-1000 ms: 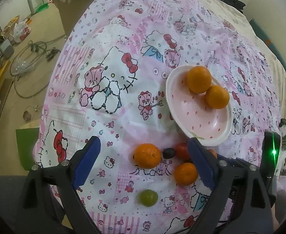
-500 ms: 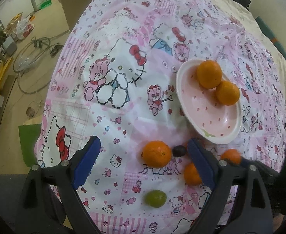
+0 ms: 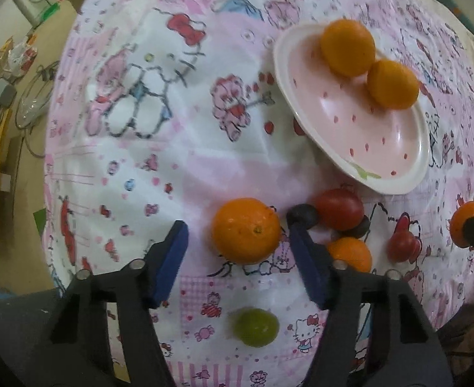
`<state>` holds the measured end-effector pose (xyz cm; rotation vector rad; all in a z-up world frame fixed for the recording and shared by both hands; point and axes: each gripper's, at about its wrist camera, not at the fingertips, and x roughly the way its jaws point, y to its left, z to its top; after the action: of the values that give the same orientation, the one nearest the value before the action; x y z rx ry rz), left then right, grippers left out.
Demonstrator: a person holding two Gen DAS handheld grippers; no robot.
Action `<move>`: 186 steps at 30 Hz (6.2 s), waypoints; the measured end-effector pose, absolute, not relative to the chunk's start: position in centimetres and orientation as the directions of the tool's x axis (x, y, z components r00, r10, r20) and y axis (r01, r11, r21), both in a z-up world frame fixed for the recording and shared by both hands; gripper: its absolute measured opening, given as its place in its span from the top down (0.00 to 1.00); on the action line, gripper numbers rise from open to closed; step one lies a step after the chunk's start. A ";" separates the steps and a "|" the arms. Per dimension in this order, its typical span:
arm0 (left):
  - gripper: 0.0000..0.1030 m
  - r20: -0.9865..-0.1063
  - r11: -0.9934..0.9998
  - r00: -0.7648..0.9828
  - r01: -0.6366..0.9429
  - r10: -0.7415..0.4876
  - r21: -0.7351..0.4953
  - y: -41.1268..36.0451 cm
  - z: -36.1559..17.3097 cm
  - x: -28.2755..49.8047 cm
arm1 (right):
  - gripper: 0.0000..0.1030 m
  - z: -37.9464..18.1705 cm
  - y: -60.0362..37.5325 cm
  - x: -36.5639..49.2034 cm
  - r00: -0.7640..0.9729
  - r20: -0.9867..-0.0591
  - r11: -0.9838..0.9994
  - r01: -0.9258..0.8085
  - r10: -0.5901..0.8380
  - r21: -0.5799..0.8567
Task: Organize fruits
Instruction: 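Grasp a small tangerine with the left tool while the right tool lifts its tangerine, then carry both tangerines onto the plate and open both tools, then move the left tool to the dark grape and grasp it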
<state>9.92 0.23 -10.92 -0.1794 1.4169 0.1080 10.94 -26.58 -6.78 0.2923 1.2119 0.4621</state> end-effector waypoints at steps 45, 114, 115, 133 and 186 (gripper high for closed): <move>0.63 -0.910 0.996 0.411 -0.037 -0.059 -0.081 -0.6 -1.7 14.6 | 0.58 -2.7 -27.5 15.1 0.378 -0.765 0.853 -0.202 0.522 0.482; 0.20 -0.941 0.996 0.330 -0.028 -0.070 -0.084 -1.0 -8.8 22.0 | 0.39 -9.5 -25.6 22.4 0.202 -0.810 0.834 -0.109 0.551 0.540; 0.20 -0.941 0.996 0.331 -0.029 -0.071 -0.086 -1.0 -8.7 21.9 | 0.39 -9.4 -25.8 22.4 0.204 -0.808 0.833 -0.108 0.552 0.542; 0.20 -0.919 0.989 0.384 -0.077 -0.087 -0.126 0.3 -5.3 18.3 | 0.39 -6.0 -26.1 18.9 0.259 -0.788 0.829 -0.150 0.558 0.538; 0.84 -0.999 0.850 0.000 0.526 -0.038 -0.032 -7.1 -11.6 14.6 | 0.39 -6.8 -31.4 12.4 0.263 -0.792 0.822 -0.004 0.551 0.570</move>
<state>14.64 -7.10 -11.58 0.4046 1.5165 -0.4625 12.41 -31.36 -6.79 0.5142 1.2603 0.3984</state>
